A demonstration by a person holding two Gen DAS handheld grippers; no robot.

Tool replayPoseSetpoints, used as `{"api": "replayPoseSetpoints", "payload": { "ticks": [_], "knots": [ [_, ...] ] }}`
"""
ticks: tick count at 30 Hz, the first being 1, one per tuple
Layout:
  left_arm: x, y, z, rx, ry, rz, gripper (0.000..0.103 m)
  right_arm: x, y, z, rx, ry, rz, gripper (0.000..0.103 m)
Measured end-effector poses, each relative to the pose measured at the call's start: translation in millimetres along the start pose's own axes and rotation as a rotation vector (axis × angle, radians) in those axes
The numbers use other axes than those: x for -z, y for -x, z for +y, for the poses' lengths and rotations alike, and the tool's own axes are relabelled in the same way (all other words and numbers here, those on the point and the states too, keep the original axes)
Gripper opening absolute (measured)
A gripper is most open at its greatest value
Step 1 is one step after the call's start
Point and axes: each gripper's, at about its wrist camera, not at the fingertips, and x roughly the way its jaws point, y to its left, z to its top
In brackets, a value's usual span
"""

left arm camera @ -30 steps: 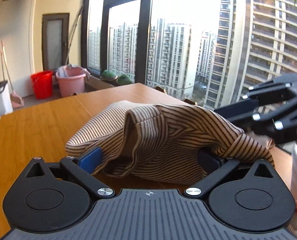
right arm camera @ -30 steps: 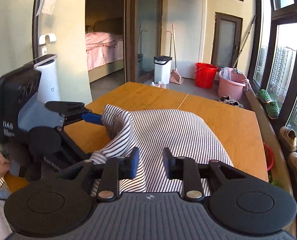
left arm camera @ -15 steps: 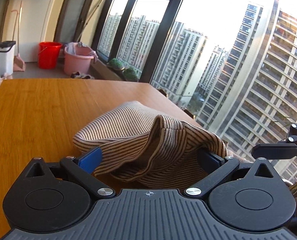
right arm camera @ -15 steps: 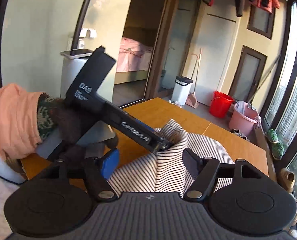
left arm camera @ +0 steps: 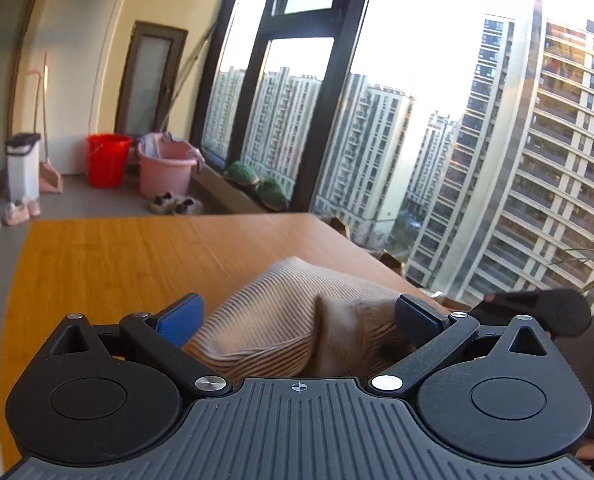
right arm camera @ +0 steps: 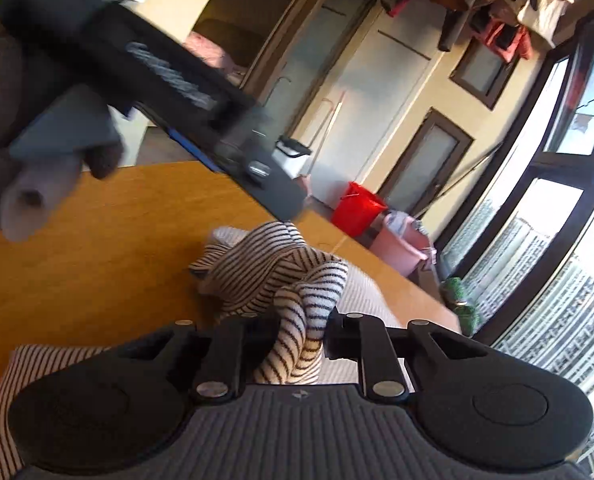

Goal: Fold clothes

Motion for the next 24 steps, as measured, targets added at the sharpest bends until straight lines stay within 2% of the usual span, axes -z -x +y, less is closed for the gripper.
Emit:
{"api": "replayPoseSetpoints", "payload": {
  "ticks": [2, 4, 6, 9, 12, 16, 17, 18, 19, 22, 24],
  "knots": [
    [1.5, 8.4, -2.1, -0.040, -0.096, -0.015, 0.103, -6.6, 8.7, -26.5, 0.065, -0.055, -0.030, 0.015],
    [7.2, 6.0, -12.9, -0.028, -0.198, 0.002, 0.103, -14.0, 21.6, -46.5, 0.118, -0.081, -0.075, 0.015],
    [15.9, -4.2, -30.8, -0.028, -0.329, 0.010, 0.103, -13.0, 31.2, -52.3, 0.128, -0.076, -0.093, 0.015],
    [27.9, -29.1, -59.2, -0.068, -0.547, -0.019, 0.103, -11.5, 45.6, -61.1, 0.144, -0.068, -0.119, 0.015],
    [26.4, -58.0, -68.5, -0.049, -0.594, -0.052, 0.103, -10.0, 60.0, -69.9, 0.160, -0.060, -0.145, 0.015],
    [15.9, -94.9, -71.5, -0.017, -0.546, -0.051, 0.103, -7.1, 74.4, -81.4, 0.179, -0.051, -0.175, 0.015],
    [14.0, -102.5, -72.8, -0.020, -0.532, -0.045, 0.081, -4.8, 74.1, -84.4, 0.192, -0.051, -0.173, 0.015],
    [10.7, -107.9, -72.9, -0.043, -0.507, -0.025, 0.026, -2.5, 73.5, -87.5, 0.205, -0.051, -0.171, 0.015],
    [6.9, -112.6, -72.5, -0.073, -0.478, -0.002, 0.012, -0.8, 71.0, -91.3, 0.225, -0.056, -0.167, 0.015],
    [-18.4, -80.9, -67.8, -0.099, -0.418, -0.080, 0.013, 2.9, 66.7, -103.8, 0.282, -0.077, -0.170, 0.015],
    [-36.0, -57.1, -64.5, -0.112, -0.379, -0.140, 0.013, -3.7, 72.6, -107.9, 0.309, -0.073, -0.223, 0.015]
  ]
}}
